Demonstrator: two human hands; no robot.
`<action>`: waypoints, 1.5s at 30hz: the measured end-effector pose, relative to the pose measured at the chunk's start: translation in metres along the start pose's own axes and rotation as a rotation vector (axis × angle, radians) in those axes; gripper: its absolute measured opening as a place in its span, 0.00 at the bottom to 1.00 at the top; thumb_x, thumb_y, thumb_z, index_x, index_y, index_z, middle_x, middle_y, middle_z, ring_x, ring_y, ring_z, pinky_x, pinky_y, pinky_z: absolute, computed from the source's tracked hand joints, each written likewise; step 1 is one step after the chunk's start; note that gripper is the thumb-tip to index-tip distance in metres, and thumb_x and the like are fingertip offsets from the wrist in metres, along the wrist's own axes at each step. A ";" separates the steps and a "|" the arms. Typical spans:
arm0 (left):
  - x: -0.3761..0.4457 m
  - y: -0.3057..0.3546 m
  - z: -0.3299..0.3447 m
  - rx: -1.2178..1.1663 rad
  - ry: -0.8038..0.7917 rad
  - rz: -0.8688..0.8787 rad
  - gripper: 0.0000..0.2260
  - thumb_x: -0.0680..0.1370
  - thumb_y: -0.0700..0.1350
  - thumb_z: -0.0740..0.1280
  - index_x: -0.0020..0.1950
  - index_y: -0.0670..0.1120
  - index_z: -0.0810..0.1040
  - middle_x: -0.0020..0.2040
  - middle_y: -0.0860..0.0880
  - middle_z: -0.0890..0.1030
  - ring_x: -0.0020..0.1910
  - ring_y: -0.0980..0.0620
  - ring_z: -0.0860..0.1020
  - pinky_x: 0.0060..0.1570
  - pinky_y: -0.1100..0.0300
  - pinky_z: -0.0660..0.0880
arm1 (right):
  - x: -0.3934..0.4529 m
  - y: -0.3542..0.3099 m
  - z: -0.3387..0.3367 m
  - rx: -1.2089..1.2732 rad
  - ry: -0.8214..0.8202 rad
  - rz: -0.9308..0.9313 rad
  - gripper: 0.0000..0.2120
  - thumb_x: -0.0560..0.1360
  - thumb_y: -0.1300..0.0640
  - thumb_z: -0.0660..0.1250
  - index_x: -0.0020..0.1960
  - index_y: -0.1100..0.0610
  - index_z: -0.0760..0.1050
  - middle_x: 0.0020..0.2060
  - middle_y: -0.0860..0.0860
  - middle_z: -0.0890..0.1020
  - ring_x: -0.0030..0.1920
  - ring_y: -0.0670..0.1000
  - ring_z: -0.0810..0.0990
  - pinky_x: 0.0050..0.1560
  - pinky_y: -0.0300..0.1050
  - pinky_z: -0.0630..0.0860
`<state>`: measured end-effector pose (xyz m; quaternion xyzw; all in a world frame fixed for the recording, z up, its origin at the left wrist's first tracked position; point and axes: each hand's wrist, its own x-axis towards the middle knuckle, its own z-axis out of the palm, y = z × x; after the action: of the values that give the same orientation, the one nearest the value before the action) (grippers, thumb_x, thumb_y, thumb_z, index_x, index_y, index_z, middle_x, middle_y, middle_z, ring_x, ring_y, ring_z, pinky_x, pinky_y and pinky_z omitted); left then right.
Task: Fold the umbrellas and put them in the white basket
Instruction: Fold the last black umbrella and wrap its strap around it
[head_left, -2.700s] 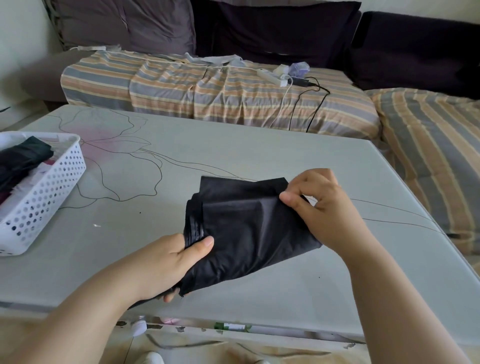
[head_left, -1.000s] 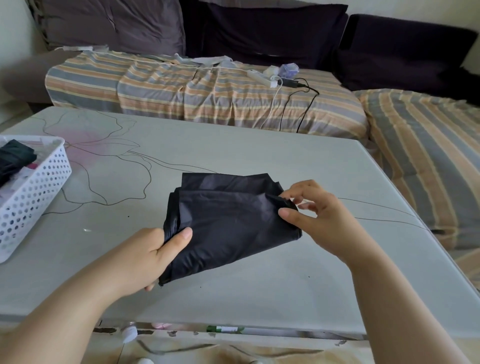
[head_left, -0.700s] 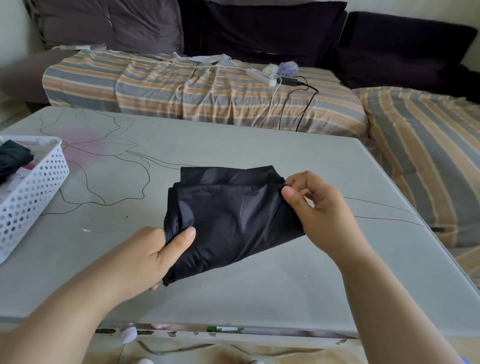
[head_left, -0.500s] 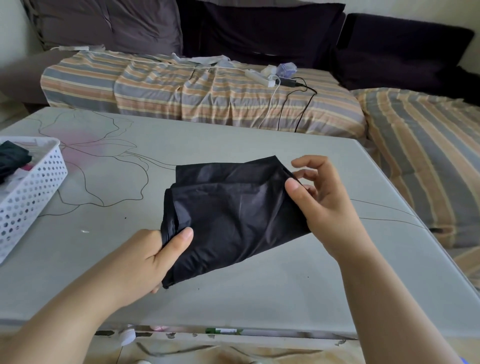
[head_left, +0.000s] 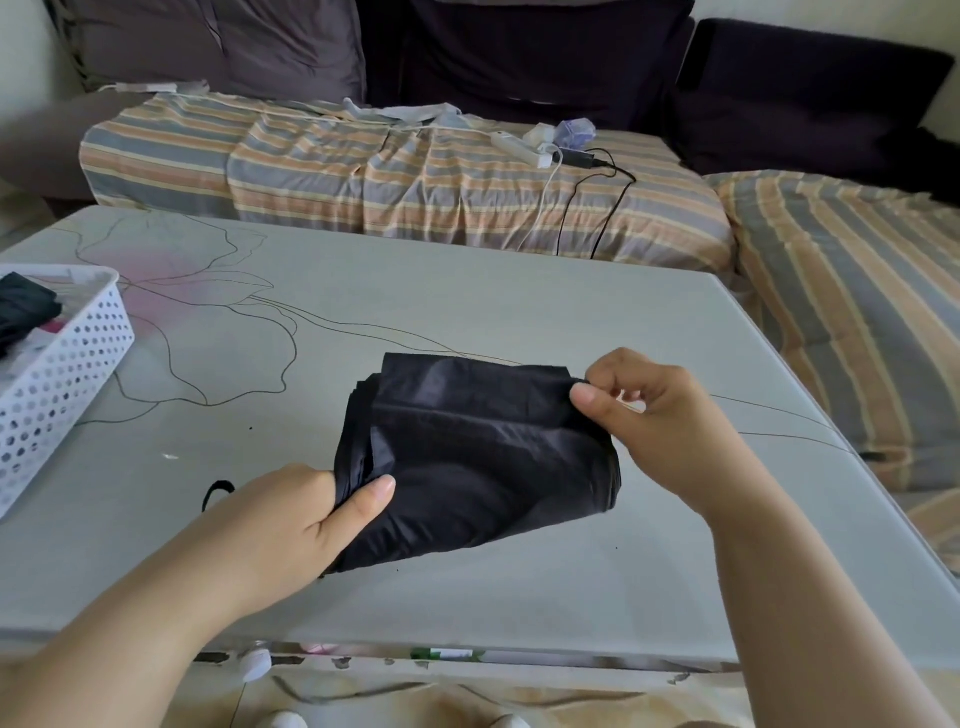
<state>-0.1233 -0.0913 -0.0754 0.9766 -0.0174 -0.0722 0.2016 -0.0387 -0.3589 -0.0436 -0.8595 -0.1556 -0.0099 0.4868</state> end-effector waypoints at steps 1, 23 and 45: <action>0.000 -0.001 0.000 -0.044 0.006 -0.002 0.26 0.68 0.69 0.43 0.32 0.45 0.56 0.22 0.51 0.58 0.23 0.54 0.60 0.29 0.62 0.59 | 0.000 -0.003 0.001 0.094 0.018 -0.018 0.13 0.75 0.54 0.68 0.32 0.51 0.76 0.32 0.41 0.77 0.36 0.43 0.73 0.43 0.37 0.68; 0.002 -0.014 0.008 -0.162 0.031 -0.039 0.27 0.70 0.69 0.46 0.33 0.44 0.57 0.26 0.49 0.59 0.25 0.52 0.63 0.33 0.57 0.63 | -0.001 -0.007 0.003 0.132 0.069 0.045 0.09 0.76 0.61 0.68 0.37 0.53 0.79 0.35 0.51 0.83 0.38 0.57 0.80 0.49 0.56 0.77; 0.003 -0.012 0.006 -0.137 0.041 -0.018 0.26 0.70 0.69 0.46 0.31 0.46 0.59 0.22 0.51 0.58 0.23 0.53 0.60 0.30 0.57 0.61 | 0.001 -0.013 0.016 0.641 0.076 0.302 0.19 0.80 0.54 0.62 0.30 0.54 0.70 0.26 0.45 0.75 0.29 0.46 0.73 0.36 0.40 0.69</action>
<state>-0.1212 -0.0823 -0.0858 0.9620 0.0004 -0.0550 0.2675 -0.0434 -0.3387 -0.0415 -0.6754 -0.0038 0.0795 0.7332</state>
